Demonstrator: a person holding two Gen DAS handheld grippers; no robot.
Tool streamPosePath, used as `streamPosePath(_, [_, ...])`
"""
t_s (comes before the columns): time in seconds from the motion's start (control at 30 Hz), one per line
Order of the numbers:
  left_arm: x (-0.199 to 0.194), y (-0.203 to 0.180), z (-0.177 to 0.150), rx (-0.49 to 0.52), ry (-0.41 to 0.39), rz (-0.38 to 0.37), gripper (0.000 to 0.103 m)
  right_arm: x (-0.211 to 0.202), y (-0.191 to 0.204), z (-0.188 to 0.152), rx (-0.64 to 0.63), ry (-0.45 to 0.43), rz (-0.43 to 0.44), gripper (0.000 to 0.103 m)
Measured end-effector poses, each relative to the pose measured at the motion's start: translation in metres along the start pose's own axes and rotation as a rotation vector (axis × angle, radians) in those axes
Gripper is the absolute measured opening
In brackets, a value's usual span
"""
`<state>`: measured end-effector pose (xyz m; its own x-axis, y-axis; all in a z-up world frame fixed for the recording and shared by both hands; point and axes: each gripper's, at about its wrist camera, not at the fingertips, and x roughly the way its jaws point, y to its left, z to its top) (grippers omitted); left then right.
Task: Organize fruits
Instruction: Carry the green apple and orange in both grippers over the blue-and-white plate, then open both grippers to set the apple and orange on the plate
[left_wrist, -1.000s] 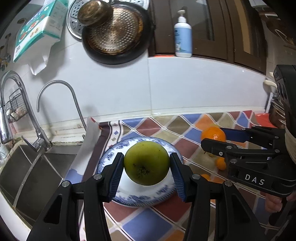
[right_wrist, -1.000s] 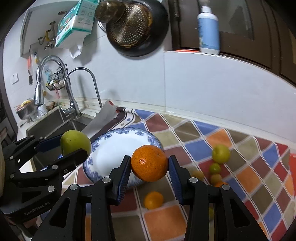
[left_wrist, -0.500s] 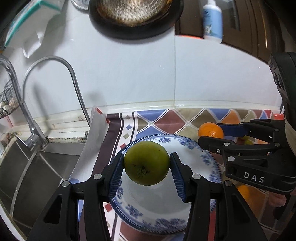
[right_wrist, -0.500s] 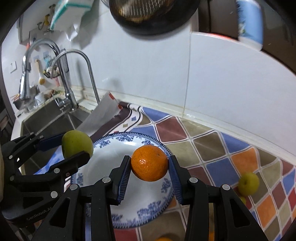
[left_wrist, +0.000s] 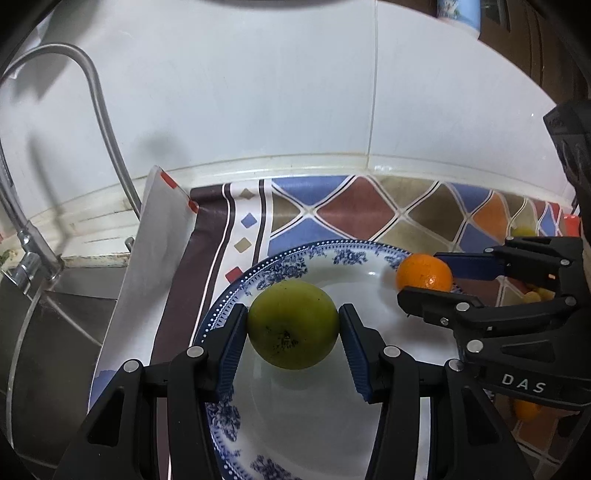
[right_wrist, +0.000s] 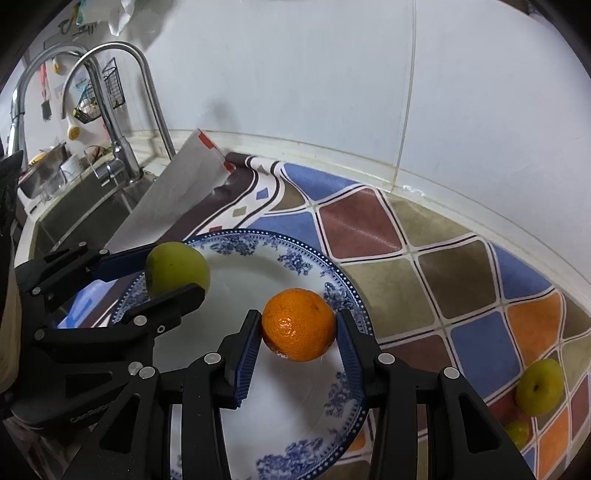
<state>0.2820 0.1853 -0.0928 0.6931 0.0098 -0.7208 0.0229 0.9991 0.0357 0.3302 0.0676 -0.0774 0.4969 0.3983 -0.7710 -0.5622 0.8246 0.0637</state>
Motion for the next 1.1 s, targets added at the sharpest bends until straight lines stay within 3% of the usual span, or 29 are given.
streamPosePath(0.23, [0.008, 0.002, 0.0, -0.01, 0.033, 0.0, 0.051, 0.009, -0.003, 0.0, 0.012, 0.02, 0.022, 0.043])
streamPosePath(0.57, [-0.045, -0.003, 0.0, -0.003, -0.055, 0.076, 0.072, -0.024, -0.005, -0.005, 0.041, -0.041, 0.009, 0.052])
streamPosePath(0.67, [-0.067, -0.011, -0.001, -0.002, -0.094, 0.089, 0.079, -0.046, -0.004, -0.012, 0.046, -0.085, -0.02, 0.063])
streamPosePath(0.83, [-0.101, -0.025, -0.004, -0.008, -0.148, 0.105, 0.084, -0.089, -0.001, -0.028, 0.045, -0.16, -0.083, 0.066])
streamPosePath(0.97, [-0.127, -0.039, -0.009, -0.021, -0.189, 0.095, 0.089, -0.121, -0.001, -0.045, 0.048, -0.2, -0.164, 0.074])
streamPosePath(1.1, [-0.147, -0.054, -0.015, -0.011, -0.227, 0.087, 0.092, -0.148, -0.004, -0.062, 0.061, -0.233, -0.218, 0.074])
